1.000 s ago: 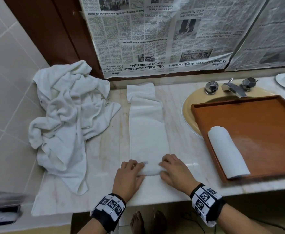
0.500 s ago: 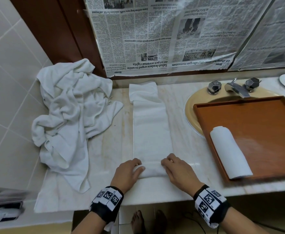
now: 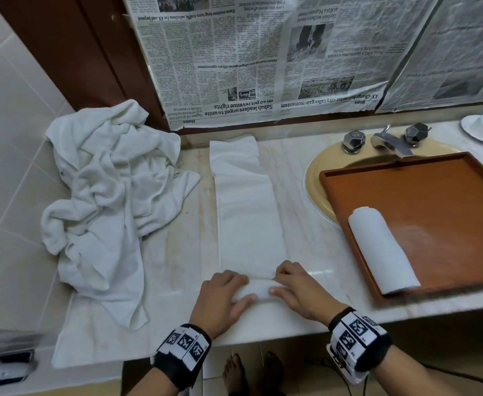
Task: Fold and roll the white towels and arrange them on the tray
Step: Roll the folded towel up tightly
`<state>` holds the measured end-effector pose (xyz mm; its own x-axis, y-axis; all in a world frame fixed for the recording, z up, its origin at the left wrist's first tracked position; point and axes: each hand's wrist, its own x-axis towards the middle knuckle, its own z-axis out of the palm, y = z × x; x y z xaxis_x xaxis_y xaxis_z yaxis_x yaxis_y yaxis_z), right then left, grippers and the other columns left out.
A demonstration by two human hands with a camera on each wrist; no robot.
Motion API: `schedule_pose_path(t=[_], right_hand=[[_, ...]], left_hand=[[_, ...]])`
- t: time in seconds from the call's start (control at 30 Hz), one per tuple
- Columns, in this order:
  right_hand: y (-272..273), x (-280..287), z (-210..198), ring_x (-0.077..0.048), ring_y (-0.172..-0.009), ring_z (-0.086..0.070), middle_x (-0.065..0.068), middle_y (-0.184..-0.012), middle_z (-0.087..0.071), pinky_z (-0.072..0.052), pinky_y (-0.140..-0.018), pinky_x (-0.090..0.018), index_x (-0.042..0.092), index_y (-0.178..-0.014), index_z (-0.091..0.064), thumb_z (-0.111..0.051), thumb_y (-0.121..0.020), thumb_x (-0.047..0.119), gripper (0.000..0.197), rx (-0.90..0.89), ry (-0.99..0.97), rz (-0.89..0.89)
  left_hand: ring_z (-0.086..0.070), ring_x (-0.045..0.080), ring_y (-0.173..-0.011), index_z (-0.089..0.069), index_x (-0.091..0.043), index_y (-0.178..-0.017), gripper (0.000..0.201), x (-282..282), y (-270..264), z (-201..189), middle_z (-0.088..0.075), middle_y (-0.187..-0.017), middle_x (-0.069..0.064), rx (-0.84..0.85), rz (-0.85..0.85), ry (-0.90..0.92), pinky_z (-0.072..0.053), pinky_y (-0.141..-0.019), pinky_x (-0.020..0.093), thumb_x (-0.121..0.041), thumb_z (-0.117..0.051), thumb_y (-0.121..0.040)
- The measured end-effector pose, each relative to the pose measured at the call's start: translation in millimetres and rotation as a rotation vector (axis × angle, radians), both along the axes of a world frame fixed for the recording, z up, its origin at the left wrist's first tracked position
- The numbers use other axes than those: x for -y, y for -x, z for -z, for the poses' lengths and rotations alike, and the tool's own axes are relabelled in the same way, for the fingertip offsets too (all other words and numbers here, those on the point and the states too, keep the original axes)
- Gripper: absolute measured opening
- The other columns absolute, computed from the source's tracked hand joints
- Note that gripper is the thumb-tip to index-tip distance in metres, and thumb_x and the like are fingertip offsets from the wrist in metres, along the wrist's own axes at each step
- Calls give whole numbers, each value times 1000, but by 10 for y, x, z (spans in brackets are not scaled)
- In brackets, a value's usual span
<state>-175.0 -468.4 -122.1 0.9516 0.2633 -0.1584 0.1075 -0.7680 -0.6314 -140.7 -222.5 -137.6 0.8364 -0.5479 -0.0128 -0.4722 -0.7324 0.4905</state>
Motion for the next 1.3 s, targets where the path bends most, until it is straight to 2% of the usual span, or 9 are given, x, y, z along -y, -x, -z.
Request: schedule_pose_path(t=[0.07, 0.2, 0.4, 0.5, 0.57, 0.7, 0.83, 1.03, 1.3], right_hand=[[1, 17, -6, -11, -101, -42, 5, -110, -48, -37, -93, -23, 12, -105, -66, -53, -100, 37, 29, -45, -20, -10], [16, 2, -39, -13, -105, -49, 7, -114, -56, -39, -94, -31, 30, -133, -54, -44, -104, 31, 31, -50, 79, -13], [45, -132, -87, -19, -85, -54, 4, -96, -53, -41, -68, -32, 26, -104, -64, -42, -89, 38, 29, 162, 282, -68], [94, -172, -70, -17, -89, -53, 3, -100, -54, -46, -70, -34, 23, -97, -65, -52, -77, 52, 37, 182, 354, -115], [116, -172, -49, -18, -88, -57, 3, -99, -56, -49, -72, -34, 22, -98, -65, -49, -80, 49, 36, 179, 391, -153], [35, -112, -41, -17, -107, -52, 4, -116, -57, -40, -90, -34, 22, -124, -62, -40, -96, 45, 42, 70, 259, -122], [-27, -97, -72, -17, -117, -48, 3, -127, -57, -34, -100, -33, 21, -135, -54, -42, -104, 38, 38, -4, 131, -75], [-67, -125, -190, -21, -99, -57, 0, -111, -62, -40, -90, -34, 27, -127, -47, -43, -104, 37, 25, -43, 68, 55], [-126, -89, -127, -19, -83, -57, 4, -101, -50, -49, -77, -37, 25, -104, -59, -49, -101, 37, 16, -27, 48, 38]], left_hand=[[-52, 10, -105, -58, -36, -122, 49, -14, 14, 10, -55, -120, -16, -25, 20, -44, -41, -88, 34, -70, -48, -87], [-56, 11, -104, -62, -36, -121, 50, 9, -15, -64, -61, -113, -15, -101, 11, -104, -41, -90, 34, -70, -42, -89], [-61, 15, -99, -63, -28, -117, 43, 83, -69, -174, -68, -105, -5, -273, -49, -69, -45, -85, 33, -59, -43, -96], [-60, 13, -97, -55, -28, -117, 30, 99, -40, -215, -66, -105, -8, -305, -106, 11, -43, -80, 29, -51, -47, -99], [-58, 10, -101, -50, -32, -121, 26, 82, -11, -211, -59, -109, -11, -327, -157, 86, -42, -82, 27, -47, -48, -100], [-51, 15, -106, -56, -32, -128, 47, 81, 45, -162, -44, -117, -7, -301, -156, -4, -44, -96, 33, -60, -34, -97], [-41, 18, -115, -56, -25, -130, 86, 106, 48, -186, -41, -132, -8, -176, -114, -209, -44, -93, 33, -80, -13, -78], [-45, 17, -115, -37, -39, -139, 78, 52, -24, -170, -50, -126, -11, -147, -44, -310, -42, -89, 34, -80, -18, -76], [-44, 15, -116, -54, -33, -134, 84, 54, -51, -106, -49, -127, -11, -263, -79, -173, -42, -94, 34, -82, -16, -77]])
